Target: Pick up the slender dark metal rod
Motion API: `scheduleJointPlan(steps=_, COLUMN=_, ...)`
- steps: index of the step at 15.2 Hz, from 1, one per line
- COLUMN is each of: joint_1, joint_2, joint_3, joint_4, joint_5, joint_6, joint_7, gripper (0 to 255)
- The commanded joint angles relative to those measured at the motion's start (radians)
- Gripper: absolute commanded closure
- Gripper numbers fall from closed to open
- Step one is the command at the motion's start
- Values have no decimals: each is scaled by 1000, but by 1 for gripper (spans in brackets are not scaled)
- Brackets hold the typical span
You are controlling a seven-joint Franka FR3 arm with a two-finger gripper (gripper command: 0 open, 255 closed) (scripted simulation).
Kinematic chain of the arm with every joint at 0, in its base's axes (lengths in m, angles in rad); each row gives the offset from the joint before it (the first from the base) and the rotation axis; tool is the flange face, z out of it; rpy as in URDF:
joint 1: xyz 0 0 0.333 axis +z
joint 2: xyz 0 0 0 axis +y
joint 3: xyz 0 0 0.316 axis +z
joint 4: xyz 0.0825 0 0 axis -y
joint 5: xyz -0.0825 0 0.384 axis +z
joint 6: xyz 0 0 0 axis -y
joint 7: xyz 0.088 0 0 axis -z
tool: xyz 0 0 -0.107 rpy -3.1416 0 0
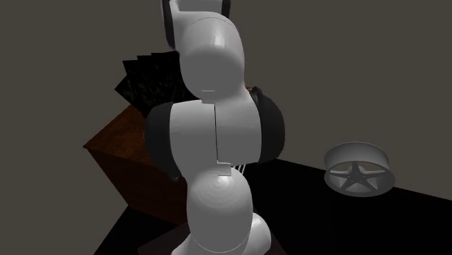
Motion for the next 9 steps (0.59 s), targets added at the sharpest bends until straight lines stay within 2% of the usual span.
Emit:
scheduleJointPlan(steps=1, joint_1=-1, joint_2=10, joint_3=-1, joint_4=42, joint_5=4, joint_6=-33, joint_7=0, gripper=255)
scheduleJointPlan(steps=7, joint_1=-9, joint_2=49, joint_3=-8, joint_4=173, joint_5=19, joint_6=-128, joint_7=-2, gripper=255)
scheduleJointPlan(steps=9, joint_1=-9, joint_2=50, joint_3=-8, joint_4=176, joint_5=20, joint_6=-130, joint_7=-2, gripper=255)
